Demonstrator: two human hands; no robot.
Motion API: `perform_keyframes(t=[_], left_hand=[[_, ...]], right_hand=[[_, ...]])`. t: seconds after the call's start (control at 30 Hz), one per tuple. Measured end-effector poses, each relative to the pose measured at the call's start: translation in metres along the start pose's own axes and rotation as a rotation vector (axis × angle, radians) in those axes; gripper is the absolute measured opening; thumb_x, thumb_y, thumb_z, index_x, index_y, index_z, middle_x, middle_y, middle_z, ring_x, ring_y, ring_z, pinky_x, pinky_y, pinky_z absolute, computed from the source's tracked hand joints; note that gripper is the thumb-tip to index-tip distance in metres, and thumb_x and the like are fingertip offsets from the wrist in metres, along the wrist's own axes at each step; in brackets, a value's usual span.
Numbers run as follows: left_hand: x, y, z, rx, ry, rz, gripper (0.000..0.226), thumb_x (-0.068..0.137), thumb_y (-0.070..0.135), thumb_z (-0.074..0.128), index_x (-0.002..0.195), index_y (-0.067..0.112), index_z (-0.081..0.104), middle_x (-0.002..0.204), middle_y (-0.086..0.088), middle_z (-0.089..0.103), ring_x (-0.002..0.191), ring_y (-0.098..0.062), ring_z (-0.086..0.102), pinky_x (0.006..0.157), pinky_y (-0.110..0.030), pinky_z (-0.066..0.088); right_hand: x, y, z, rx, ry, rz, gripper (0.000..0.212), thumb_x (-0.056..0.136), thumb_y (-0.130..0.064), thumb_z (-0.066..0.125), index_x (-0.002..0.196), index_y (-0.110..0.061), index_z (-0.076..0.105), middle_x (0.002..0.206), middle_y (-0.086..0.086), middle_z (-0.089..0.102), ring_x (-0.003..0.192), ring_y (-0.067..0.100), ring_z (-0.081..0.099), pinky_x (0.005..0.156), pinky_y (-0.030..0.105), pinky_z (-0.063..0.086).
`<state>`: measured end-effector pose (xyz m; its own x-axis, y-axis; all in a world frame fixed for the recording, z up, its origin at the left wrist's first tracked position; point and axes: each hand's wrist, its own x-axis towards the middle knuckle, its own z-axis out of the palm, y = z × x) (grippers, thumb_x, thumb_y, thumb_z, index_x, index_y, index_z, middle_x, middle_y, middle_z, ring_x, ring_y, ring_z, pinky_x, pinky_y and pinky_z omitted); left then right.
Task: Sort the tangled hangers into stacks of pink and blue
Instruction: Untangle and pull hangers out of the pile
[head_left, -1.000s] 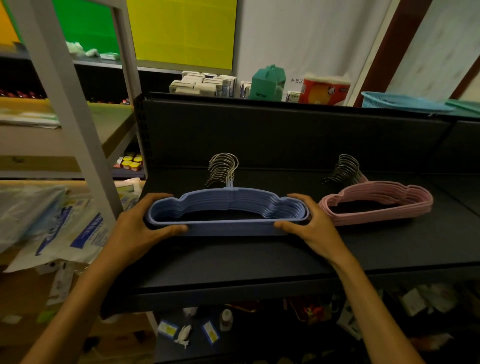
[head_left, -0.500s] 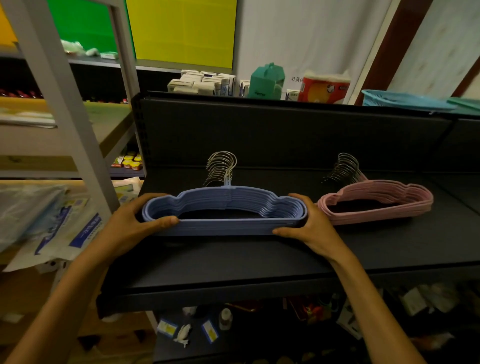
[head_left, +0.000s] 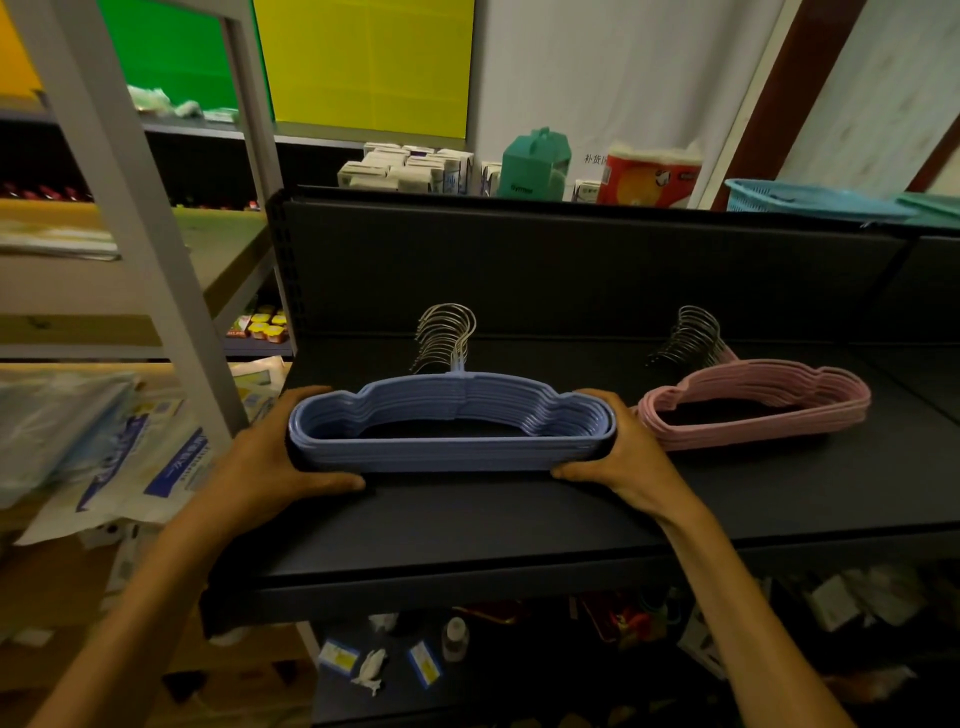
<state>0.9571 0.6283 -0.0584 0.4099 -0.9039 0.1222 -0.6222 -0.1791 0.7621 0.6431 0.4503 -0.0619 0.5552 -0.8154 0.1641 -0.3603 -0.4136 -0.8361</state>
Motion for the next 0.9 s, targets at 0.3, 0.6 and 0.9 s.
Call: perform_keyframes(t=[0.3,0.6,0.9], left_hand=[[0.002,-0.002,0.003,-0.014,0.045,0.102,0.074,0.061,0.017,0.086,0.112,0.048,0.042,0.109,0.022,0.047,0.102,-0.001,0.047,0.084,-0.018,0.039],[0.000,-0.008,-0.003,-0.107,0.075,0.169,0.075,0.062,0.013,0.085,0.116,0.045,0.045,0.118,0.012,0.055,0.110,-0.006,0.053,0.091,-0.030,0.046],[-0.004,-0.002,-0.001,-0.374,0.047,0.055,0.083,0.044,0.055,0.079,0.118,0.046,0.043,0.120,0.020,0.046,0.108,0.002,0.049,0.082,-0.022,0.044]], right_hand=[[-0.001,-0.004,0.003,-0.045,0.008,-0.010,0.083,0.059,-0.010,0.086,0.130,-0.024,0.044,0.119,-0.018,0.052,0.106,-0.009,0.051,0.079,0.003,0.042],[-0.005,-0.013,0.004,0.023,0.030,-0.040,0.083,0.062,-0.002,0.083,0.130,-0.025,0.041,0.118,-0.022,0.048,0.104,-0.018,0.048,0.080,0.003,0.043],[-0.009,-0.015,0.014,0.235,0.020,0.013,0.070,0.068,-0.023,0.080,0.129,-0.027,0.046,0.123,-0.011,0.056,0.109,-0.001,0.055,0.090,0.022,0.049]])
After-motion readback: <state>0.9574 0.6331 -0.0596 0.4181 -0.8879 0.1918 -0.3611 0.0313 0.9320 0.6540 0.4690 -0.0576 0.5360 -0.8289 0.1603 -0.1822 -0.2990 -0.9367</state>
